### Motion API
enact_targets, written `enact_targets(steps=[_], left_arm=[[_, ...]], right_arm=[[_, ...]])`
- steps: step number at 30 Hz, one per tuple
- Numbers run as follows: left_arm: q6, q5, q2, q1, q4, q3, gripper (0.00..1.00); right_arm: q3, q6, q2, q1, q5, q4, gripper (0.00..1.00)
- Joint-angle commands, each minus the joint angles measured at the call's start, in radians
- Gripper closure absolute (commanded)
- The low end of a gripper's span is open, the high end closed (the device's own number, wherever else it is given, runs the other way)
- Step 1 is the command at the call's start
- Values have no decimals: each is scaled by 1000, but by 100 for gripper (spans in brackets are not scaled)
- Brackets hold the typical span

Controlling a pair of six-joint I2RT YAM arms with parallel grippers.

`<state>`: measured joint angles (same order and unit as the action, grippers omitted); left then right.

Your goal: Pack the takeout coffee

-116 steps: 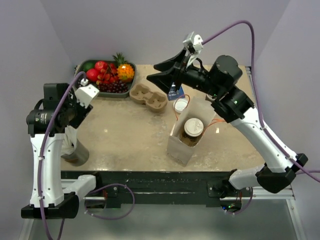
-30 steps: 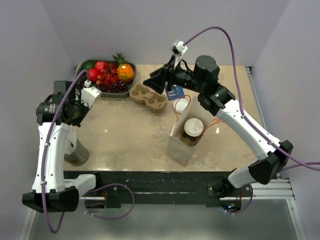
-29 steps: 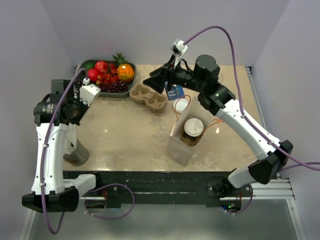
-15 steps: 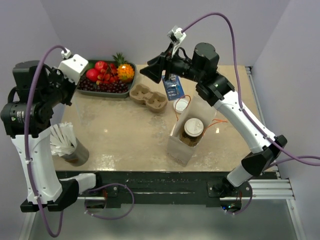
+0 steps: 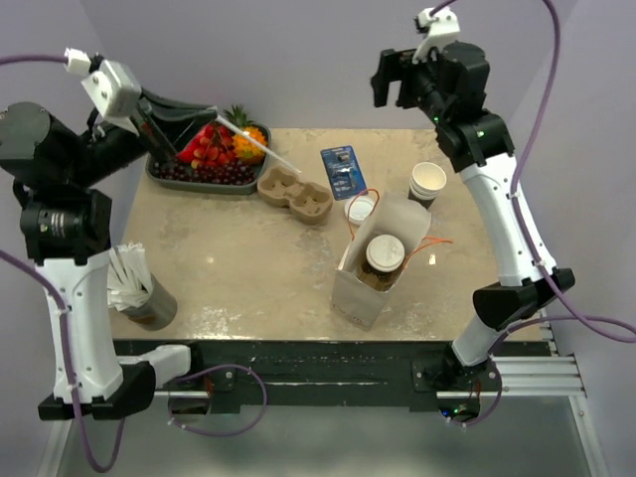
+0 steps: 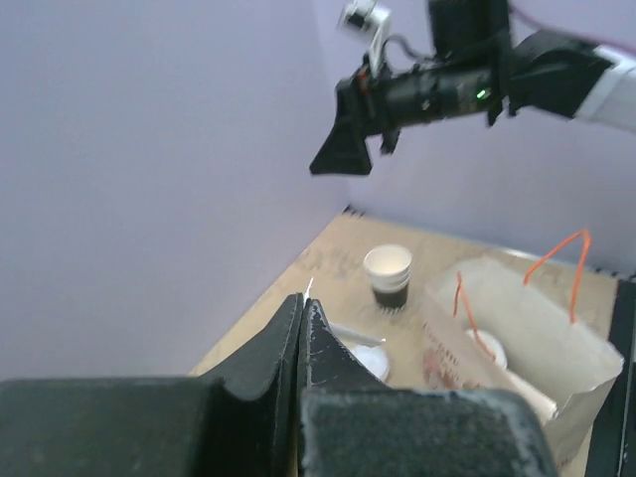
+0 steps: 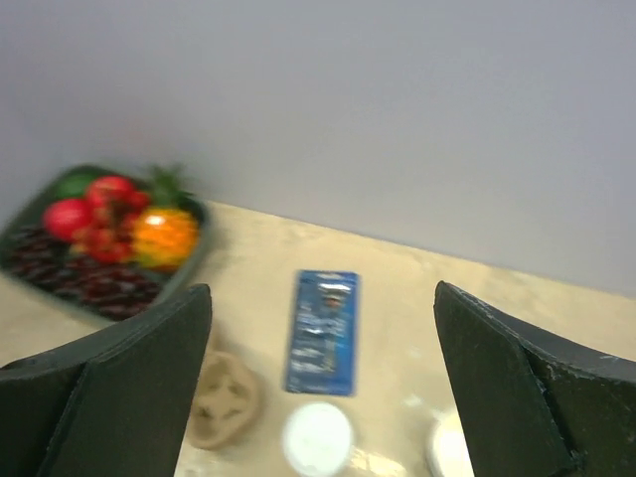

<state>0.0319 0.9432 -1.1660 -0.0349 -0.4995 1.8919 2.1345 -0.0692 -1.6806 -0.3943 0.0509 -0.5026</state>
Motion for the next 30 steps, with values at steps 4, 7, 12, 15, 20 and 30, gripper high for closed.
enact_targets(steps=[4, 7, 12, 15, 20, 30], left_arm=[[179, 72, -190, 249, 316, 137, 100], [101, 22, -267, 380, 247, 212, 100], [11, -26, -328, 558, 172, 240, 100], [-120, -70, -350, 650, 68, 245, 100], [-361, -162, -359, 786, -48, 171, 100], [-684, -394, -380, 928, -215, 47, 100]], right_arm=[[-117, 48, 117, 236, 41, -174, 4], [-151, 42, 163, 294, 14, -209, 4], [-234, 57, 251, 327, 9, -198, 4], [-284, 58, 285, 333, 3, -198, 4], [-337, 57, 308, 336, -19, -200, 4], [-324, 93, 300, 337, -48, -229, 4]])
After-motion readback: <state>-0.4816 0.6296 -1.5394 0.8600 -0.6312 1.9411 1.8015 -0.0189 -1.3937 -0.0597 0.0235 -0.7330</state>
